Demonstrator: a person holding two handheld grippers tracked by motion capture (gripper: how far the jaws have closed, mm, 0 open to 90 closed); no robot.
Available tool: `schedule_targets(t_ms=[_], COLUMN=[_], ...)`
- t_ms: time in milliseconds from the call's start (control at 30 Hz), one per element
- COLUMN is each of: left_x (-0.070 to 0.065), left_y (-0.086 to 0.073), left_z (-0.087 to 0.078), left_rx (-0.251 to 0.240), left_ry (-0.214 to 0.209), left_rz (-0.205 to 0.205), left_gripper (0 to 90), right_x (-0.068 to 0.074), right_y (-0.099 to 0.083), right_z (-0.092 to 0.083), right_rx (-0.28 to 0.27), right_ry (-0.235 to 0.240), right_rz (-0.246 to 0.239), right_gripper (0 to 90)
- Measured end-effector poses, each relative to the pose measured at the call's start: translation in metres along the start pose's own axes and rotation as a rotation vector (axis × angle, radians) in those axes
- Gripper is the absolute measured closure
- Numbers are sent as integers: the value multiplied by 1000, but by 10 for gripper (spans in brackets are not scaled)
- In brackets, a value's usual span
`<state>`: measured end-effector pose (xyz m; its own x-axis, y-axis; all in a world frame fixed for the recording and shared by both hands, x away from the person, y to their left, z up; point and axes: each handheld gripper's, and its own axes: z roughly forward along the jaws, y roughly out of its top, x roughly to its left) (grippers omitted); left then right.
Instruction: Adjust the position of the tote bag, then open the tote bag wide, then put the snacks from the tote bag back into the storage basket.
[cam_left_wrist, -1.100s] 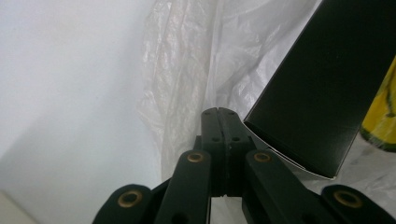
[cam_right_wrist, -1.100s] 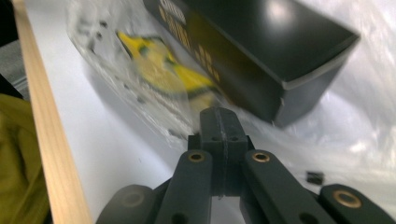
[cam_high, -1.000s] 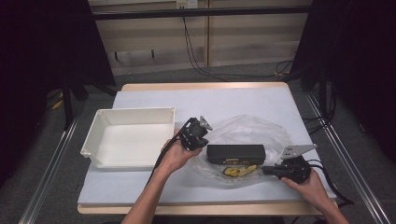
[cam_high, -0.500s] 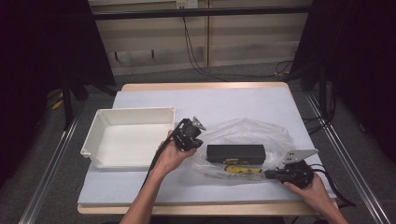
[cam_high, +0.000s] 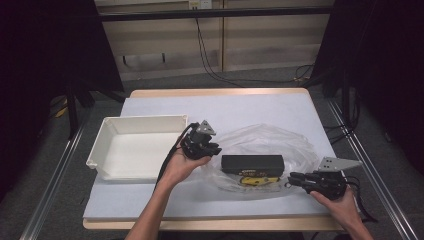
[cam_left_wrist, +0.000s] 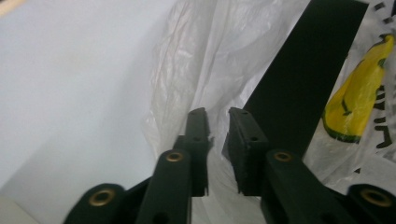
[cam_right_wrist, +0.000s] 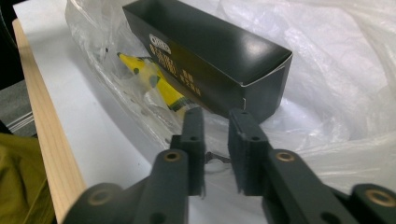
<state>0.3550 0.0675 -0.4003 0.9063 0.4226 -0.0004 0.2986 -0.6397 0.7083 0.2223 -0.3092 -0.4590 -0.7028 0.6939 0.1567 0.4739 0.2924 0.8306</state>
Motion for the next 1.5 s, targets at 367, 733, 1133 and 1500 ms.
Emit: schedule_targets(t_ms=[367,733,1133,1500], left_x=[-13,-23,-31,-27], left_y=[21,28,34,39], left_z=[-4,15,28,41], left_rx=[-47,84,178,238], left_ry=[-91,-143,-169,-179], left_rz=[84,185,257,304], left_gripper=[634,513,441,422], right_x=[16,19,22,22], right_y=[-8,-15,-18,-16], right_z=[-18,-23,-23,-22], right_rx=[-59,-60,-53,-51], right_ry=[-16,-26,-44,-28], right_rz=[9,27,30,12], right_gripper=[576,457,373,370])
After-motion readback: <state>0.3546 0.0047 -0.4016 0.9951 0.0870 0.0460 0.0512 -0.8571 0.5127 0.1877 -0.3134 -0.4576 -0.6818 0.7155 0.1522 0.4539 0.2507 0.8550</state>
